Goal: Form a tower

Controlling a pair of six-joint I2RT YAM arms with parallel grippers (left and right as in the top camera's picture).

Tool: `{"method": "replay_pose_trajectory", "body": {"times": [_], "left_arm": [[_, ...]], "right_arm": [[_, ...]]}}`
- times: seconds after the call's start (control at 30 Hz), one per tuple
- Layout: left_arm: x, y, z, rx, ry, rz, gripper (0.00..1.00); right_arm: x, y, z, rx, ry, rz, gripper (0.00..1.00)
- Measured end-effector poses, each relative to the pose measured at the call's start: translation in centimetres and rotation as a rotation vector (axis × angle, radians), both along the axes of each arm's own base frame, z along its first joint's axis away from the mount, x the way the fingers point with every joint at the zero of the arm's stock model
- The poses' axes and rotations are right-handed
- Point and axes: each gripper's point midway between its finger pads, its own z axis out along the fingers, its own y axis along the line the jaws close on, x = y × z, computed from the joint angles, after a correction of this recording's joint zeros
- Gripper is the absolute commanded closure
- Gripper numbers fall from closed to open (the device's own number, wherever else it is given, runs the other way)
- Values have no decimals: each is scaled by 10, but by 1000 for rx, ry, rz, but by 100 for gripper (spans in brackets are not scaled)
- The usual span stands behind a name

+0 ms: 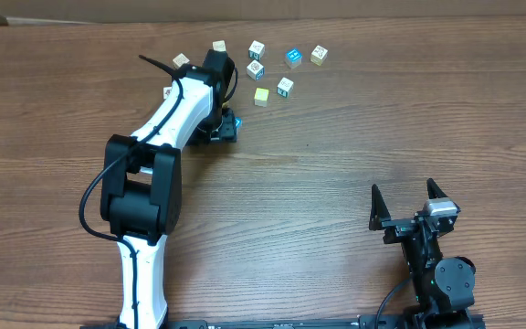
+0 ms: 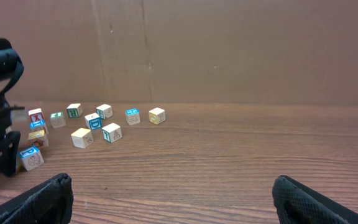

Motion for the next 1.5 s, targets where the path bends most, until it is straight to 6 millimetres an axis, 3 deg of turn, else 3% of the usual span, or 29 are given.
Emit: {"method": "replay_pose_trajectory", "body": {"times": [0.1, 0.3, 0.47, 0.53, 0.63, 0.7, 1.1, 1.13, 1.17, 1.23, 1.5], "left_arm": [[3, -2, -8, -10, -21, -4, 29], [29, -10, -6, -37, -128, -54, 25], [35, -11, -6, -40, -150, -76, 24], [33, -11, -7, -39, -145, -76, 30], [29, -10, -7, -39, -126, -81, 53], [27, -10, -8, -39, -116, -87, 64], [25, -10, -8, -37, -110, -85, 75], [25, -10, -8, -36, -109, -85, 72], [25, -9, -8, -36, -108, -85, 62], [25, -9, -8, -36, -108, -86, 58], [26, -10, -8, -38, -113, -85, 70]], "right_arm": [[0, 0, 0, 1, 0, 0, 0], [0, 0, 0, 0, 0, 0, 0], [0, 0, 0, 1, 0, 0, 0], [0, 0, 0, 0, 0, 0, 0], [0, 0, 0, 0, 0, 0, 0], [0, 0, 0, 0, 0, 0, 0], [0, 0, 0, 0, 0, 0, 0], [0, 0, 0, 0, 0, 0, 0], [0, 0, 0, 0, 0, 0, 0], [0, 0, 0, 1, 0, 0, 0], [0, 0, 0, 0, 0, 0, 0]]}}
